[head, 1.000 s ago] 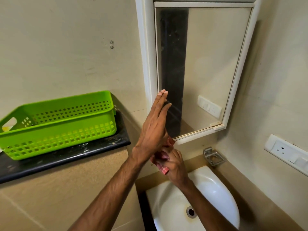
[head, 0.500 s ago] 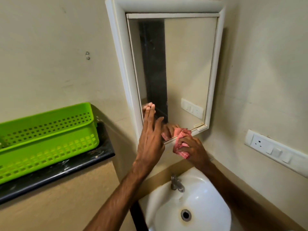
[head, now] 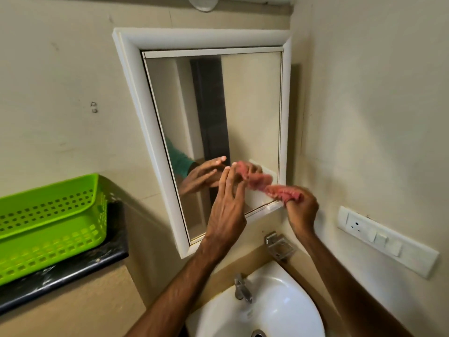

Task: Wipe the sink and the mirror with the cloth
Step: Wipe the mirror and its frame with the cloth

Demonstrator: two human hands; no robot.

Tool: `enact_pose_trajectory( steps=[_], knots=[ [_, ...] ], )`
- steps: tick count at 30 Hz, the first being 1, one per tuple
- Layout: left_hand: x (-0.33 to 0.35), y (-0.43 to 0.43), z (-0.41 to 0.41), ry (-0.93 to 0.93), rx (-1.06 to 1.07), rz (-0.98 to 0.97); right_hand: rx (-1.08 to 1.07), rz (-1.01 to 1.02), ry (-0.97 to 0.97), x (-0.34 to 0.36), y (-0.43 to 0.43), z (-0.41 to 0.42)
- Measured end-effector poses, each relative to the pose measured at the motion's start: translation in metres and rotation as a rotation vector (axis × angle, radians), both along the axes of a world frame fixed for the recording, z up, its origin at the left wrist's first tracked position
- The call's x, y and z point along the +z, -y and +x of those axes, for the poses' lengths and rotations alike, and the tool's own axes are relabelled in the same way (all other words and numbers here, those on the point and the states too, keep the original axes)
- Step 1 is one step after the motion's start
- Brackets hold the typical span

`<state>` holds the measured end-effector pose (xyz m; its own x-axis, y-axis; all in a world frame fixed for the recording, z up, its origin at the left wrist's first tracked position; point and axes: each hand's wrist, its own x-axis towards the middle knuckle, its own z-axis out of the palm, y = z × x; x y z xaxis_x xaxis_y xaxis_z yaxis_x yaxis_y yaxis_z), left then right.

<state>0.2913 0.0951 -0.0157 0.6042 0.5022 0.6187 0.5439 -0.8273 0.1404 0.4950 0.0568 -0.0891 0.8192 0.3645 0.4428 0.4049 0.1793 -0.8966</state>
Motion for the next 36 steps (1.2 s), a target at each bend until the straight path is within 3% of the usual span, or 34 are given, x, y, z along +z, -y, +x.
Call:
enact_pose_trajectory(
  steps=[4, 7, 9, 16, 21, 25, 31, 36],
  knots=[
    [0.003, -0.002, 0.023, -0.105, 0.062, 0.089, -0.153, 0.222, 0.443, 0.076, -0.011, 0.033],
    [-0.005, -0.011, 0.032, -0.168, 0.121, 0.14, -0.085, 0.181, 0.721, 0.099, -0.026, 0.046],
    [-0.011, -0.014, 0.035, -0.217, 0.176, 0.217, 0.015, 0.141, 0.794, 0.083, -0.039, 0.053],
    [-0.026, -0.022, 0.035, -0.266, 0.153, 0.224, 0.063, 0.093, 0.524, -0.02, -0.039, 0.062],
    [-0.032, -0.025, 0.039, -0.295, 0.151, 0.179, 0.151, 0.112, 0.092, -0.071, -0.025, 0.051],
    [-0.033, -0.022, 0.041, -0.304, 0.154, 0.137, 0.136, -0.04, -0.232, -0.095, -0.013, 0.024],
    [-0.037, -0.034, 0.041, -0.291, 0.139, 0.148, -0.043, -0.211, -0.239, -0.072, -0.021, -0.04],
    [-0.025, -0.021, 0.026, -0.224, 0.026, 0.093, 0.108, -0.37, -0.147, -0.066, -0.011, -0.073]
  ],
)
